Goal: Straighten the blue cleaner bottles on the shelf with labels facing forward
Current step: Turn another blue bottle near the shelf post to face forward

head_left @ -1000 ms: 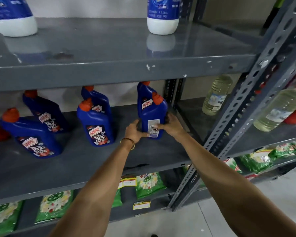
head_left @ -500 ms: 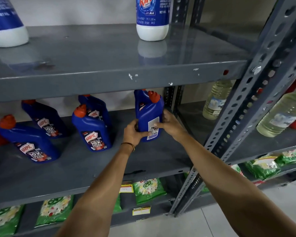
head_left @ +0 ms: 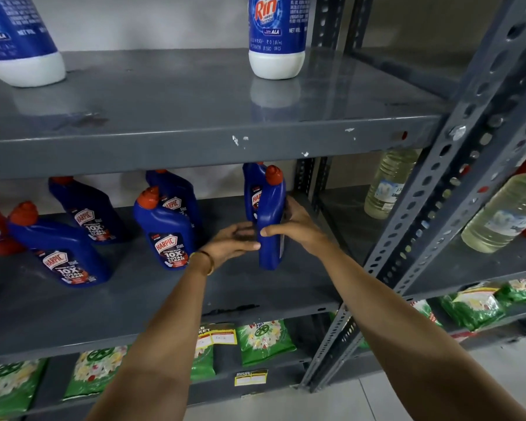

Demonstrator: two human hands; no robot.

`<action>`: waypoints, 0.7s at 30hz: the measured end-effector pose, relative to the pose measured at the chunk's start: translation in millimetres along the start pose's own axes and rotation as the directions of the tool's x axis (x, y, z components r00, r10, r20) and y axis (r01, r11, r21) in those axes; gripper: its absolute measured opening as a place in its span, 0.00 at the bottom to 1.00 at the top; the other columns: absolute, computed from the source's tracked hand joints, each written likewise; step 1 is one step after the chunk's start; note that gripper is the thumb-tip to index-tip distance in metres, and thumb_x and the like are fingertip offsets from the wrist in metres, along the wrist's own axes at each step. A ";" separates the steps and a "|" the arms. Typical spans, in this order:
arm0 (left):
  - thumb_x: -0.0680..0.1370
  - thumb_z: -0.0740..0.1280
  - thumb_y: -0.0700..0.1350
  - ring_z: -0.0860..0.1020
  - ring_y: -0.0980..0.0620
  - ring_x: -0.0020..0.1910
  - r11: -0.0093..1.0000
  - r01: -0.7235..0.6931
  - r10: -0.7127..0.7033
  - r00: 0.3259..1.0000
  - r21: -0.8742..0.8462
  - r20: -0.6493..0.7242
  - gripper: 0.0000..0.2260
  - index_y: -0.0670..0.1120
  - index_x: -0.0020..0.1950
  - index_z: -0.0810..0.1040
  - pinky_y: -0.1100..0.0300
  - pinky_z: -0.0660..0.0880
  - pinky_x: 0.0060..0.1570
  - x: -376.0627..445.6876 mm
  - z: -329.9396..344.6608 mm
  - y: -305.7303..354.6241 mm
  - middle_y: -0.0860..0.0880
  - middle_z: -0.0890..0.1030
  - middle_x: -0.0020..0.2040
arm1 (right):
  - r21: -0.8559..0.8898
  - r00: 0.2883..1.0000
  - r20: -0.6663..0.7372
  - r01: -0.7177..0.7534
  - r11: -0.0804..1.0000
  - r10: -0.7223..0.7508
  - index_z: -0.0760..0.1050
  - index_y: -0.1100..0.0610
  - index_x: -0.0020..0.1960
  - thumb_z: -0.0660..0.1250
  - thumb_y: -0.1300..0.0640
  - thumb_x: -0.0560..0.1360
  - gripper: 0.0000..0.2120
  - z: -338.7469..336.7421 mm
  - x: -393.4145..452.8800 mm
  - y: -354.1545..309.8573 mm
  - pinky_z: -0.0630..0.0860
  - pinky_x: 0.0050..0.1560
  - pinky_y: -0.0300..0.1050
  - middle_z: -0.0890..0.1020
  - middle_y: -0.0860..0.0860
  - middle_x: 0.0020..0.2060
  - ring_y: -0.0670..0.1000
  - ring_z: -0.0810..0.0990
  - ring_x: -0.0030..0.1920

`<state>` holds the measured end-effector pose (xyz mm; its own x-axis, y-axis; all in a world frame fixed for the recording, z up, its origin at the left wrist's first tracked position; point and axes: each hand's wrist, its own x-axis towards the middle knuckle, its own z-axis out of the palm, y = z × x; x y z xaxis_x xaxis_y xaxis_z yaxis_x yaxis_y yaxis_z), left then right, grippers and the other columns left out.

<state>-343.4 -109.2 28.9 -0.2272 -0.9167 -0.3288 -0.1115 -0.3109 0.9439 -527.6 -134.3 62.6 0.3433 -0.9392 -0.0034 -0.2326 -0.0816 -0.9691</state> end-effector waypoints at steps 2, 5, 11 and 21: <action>0.71 0.69 0.33 0.71 0.48 0.66 0.999 0.032 -0.028 0.992 -0.033 0.125 0.29 0.48 0.69 0.66 0.49 0.64 0.70 -0.7 -3.8 3.5 0.48 0.70 0.68 | 0.034 0.990 0.142 0.007 0.999 -0.011 0.70 0.55 0.63 0.77 0.64 0.60 0.33 -5.3 -2.2 -3.3 0.74 0.63 0.55 0.79 0.54 0.59 0.53 0.77 0.59; 0.73 0.65 0.32 0.70 0.47 0.67 0.994 0.067 -0.044 0.965 -0.081 0.260 0.24 0.51 0.64 0.70 0.49 0.63 0.70 -1.3 2.5 2.7 0.47 0.72 0.67 | 0.129 0.964 0.265 -0.013 0.992 -0.022 0.72 0.53 0.62 0.74 0.65 0.62 0.30 -8.9 -4.0 -7.2 0.74 0.62 0.50 0.80 0.53 0.57 0.54 0.78 0.59; 0.72 0.67 0.34 0.77 0.48 0.57 0.993 0.027 0.000 0.974 -0.113 0.227 0.18 0.51 0.59 0.74 0.50 0.74 0.59 1.9 10.3 2.0 0.48 0.78 0.56 | 0.310 0.938 0.346 -0.080 0.947 -0.034 0.72 0.54 0.63 0.69 0.67 0.65 0.27 -12.6 -1.3 -6.6 0.73 0.61 0.49 0.80 0.52 0.54 0.53 0.78 0.57; 0.57 0.81 0.47 0.78 0.45 0.54 0.978 -0.016 0.124 0.848 0.208 -0.515 0.34 0.44 0.58 0.70 0.47 0.78 0.54 18.6 34.6 -4.6 0.44 0.79 0.57 | 0.302 0.994 0.107 -0.056 0.952 0.025 0.67 0.51 0.68 0.62 0.65 0.76 0.23 -11.8 -1.6 19.5 0.79 0.48 0.35 0.79 0.47 0.57 0.41 0.80 0.55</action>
<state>-380.6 -116.1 17.3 0.2912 -0.9455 -0.1459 -0.3069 -0.2368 0.9218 -543.5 -138.3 46.6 0.4324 -0.9001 -0.0538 0.0339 0.0759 -0.9965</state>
